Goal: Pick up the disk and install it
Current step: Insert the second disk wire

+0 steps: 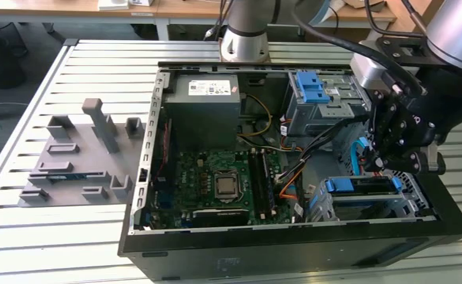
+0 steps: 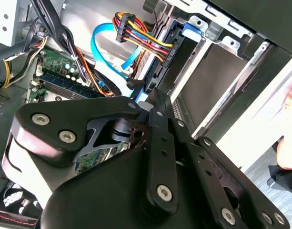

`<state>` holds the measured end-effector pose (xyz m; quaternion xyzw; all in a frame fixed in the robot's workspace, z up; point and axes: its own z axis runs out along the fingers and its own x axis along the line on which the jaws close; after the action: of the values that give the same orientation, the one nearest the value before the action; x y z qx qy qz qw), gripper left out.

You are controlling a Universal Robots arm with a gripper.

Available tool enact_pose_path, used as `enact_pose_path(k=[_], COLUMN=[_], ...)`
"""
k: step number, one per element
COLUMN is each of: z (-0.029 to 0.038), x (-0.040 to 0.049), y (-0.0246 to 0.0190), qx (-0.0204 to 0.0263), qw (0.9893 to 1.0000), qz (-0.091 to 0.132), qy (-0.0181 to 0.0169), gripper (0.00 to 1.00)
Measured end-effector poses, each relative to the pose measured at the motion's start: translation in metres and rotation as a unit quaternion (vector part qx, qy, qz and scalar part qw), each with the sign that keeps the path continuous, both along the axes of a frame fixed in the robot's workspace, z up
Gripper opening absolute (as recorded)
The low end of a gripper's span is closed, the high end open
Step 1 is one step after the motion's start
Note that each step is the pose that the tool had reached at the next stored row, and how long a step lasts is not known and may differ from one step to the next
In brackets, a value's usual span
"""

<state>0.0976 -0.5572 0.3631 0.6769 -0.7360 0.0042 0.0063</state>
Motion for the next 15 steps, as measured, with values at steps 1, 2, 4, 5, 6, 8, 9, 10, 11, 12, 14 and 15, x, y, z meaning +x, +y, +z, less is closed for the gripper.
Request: enact_pose_path(k=[1,2,4,5,6,8,9,10,11,12,14,15], z=[0.0007,0.0016,0.0040,0.0055,0.0070,0.0102,0.0117,0.0134,0.0150,0.0162,0.0168,0.0170], x=[-0.0002,-0.0003,-0.0006,-0.0007,-0.0008,-0.0010,-0.0011,-0.0012,-0.0012,-0.0013,-0.0014,-0.0014], y=[0.0000,0.0001,0.0000,0.0001,0.0001,0.0001,0.0001,0.0002,0.0003,0.0004,0.0012,0.0018], qx=[0.0000,0.0000,0.0000,0.0000,0.0000,0.0000,0.0000,0.0000,0.0000,0.0000,0.0001,0.0000], qw=[1.0000,1.0000,1.0000,1.0000,1.0000,1.0000,1.0000,1.0000,1.0000,1.0000,1.0000,1.0000], qz=[0.000,0.000,0.000,0.000,0.000,0.000,0.000,0.000,0.000,0.000,0.000,0.000], qy=[0.0000,0.0000,0.0000,0.0000,0.0000,0.0000,0.0000,0.0000,0.0000,0.0000,0.0000,0.0000], gripper=[0.11,0.11,0.11,0.11,0.11,0.11,0.11,0.11,0.11,0.11,0.11,0.11])
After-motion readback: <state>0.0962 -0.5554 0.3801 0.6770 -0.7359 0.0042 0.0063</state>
